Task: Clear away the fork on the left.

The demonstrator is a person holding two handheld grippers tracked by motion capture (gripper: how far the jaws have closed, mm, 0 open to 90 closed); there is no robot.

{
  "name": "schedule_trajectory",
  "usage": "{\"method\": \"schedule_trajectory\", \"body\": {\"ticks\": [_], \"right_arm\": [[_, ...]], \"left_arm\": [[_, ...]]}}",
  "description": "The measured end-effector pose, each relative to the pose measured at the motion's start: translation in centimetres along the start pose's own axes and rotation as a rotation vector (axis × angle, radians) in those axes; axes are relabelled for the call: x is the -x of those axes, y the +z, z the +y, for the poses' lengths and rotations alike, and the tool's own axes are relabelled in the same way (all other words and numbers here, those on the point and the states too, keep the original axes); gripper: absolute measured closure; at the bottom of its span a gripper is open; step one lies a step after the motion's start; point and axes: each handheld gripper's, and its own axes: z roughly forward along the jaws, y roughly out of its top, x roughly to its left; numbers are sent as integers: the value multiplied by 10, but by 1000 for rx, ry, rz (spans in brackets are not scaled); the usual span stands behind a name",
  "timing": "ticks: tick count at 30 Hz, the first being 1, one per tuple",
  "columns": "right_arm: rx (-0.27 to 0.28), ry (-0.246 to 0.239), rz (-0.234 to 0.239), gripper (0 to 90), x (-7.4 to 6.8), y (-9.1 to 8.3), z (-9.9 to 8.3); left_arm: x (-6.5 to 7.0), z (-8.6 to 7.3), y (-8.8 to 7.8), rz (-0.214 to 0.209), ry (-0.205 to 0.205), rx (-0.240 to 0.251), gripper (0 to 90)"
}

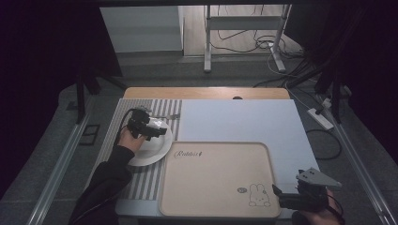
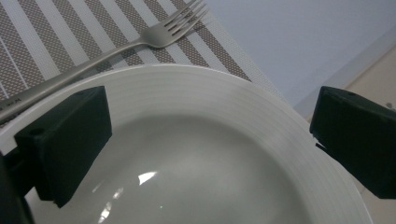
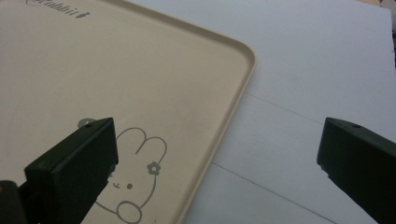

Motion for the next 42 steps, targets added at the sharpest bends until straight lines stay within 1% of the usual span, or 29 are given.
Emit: {"method": "schedule_trajectory", "body": {"ticks": [5, 8, 11, 13, 14, 15, 16, 17, 18, 19, 20, 21, 22, 23, 24, 25, 26, 27, 28, 29, 32, 33, 34, 35, 36, 37, 38, 41, 42], "right_arm": [[-3, 0, 2, 0, 0, 0, 0], [-3, 0, 3, 0, 0, 0, 0], [0, 1, 1, 0, 0, 0, 0], [-1, 1, 0, 0, 0, 0, 0], [-1, 1, 0, 0, 0, 0, 0], [-1, 1, 0, 0, 0, 0, 0], [0, 1, 0, 0, 0, 0, 0], [0, 1, 0, 0, 0, 0, 0], [0, 2, 1, 0, 0, 0, 0], [0, 2, 2, 0, 0, 0, 0], [0, 2, 2, 0, 0, 0, 0], [0, 2, 3, 0, 0, 0, 0], [-1, 1, 3, 0, 0, 0, 0], [-1, 1, 3, 0, 0, 0, 0], [-1, 1, 4, 0, 0, 0, 0], [-1, 1, 4, 0, 0, 0, 0], [0, 1, 5, 0, 0, 0, 0], [0, 1, 5, 0, 0, 0, 0], [-1, 1, 5, 0, 0, 0, 0], [-1, 1, 5, 0, 0, 0, 0], [-1, 0, 7, 0, 0, 0, 0], [-1, -1, 8, 0, 0, 0, 0], [-1, 0, 9, 0, 1, 0, 0], [-2, 0, 9, 0, 1, 0, 0], [-1, 1, 10, 0, 1, 0, 0], [-2, 1, 10, 0, 1, 0, 0], [-2, 1, 10, 0, 1, 0, 0], [-1, 0, 11, 0, 1, 0, 0], [-2, 1, 11, 0, 1, 0, 0]], "left_arm": [[-6, 6, 2, -5, -10, 6, 0], [-11, 14, 5, 26, -3, -15, 1], [-13, 17, 7, 36, 5, -22, 27], [-15, 18, 8, 40, 9, -26, 61], [-18, 20, 8, 58, 11, -29, 82], [-18, 20, 8, 58, 11, -29, 98], [-23, 23, 8, 64, 4, -30, 137], [-23, 23, 8, 64, 4, -30, 172], [-27, 25, 7, 80, 3, -36, 224], [-32, 27, 7, 114, -11, -48, 280], [-35, 27, 6, 117, -17, -55, 333], [-35, 27, 6, 117, -17, -55, 386], [-42, 28, 5, 118, -28, -60, 450], [-42, 28, 5, 118, -28, -60, 528], [-48, 27, 4, 112, -34, -70, 592], [-48, 27, 4, 112, -34, -70, 658], [-53, 26, 6, 121, -32, -90, 732], [-53, 26, 6, 121, -32, -90, 784], [-60, 26, 5, 115, -37, -87, 855], [-65, 27, 6, 139, -44, -101, 887], [-74, 28, 7, 165, -46, -122, 888], [-78, 28, 7, 167, -50, -126, 888], [-78, 28, 7, 167, -50, -126, 888], [-84, 27, 9, 172, -63, -130, 888], [-87, 26, 10, 175, -69, -134, 888], [-87, 26, 10, 175, -69, -134, 888], [-92, 26, 13, 174, -77, -148, 888], [-96, 26, 16, 180, -86, -158, 888], [-99, 28, 19, 180, -92, -169, 888]]}}
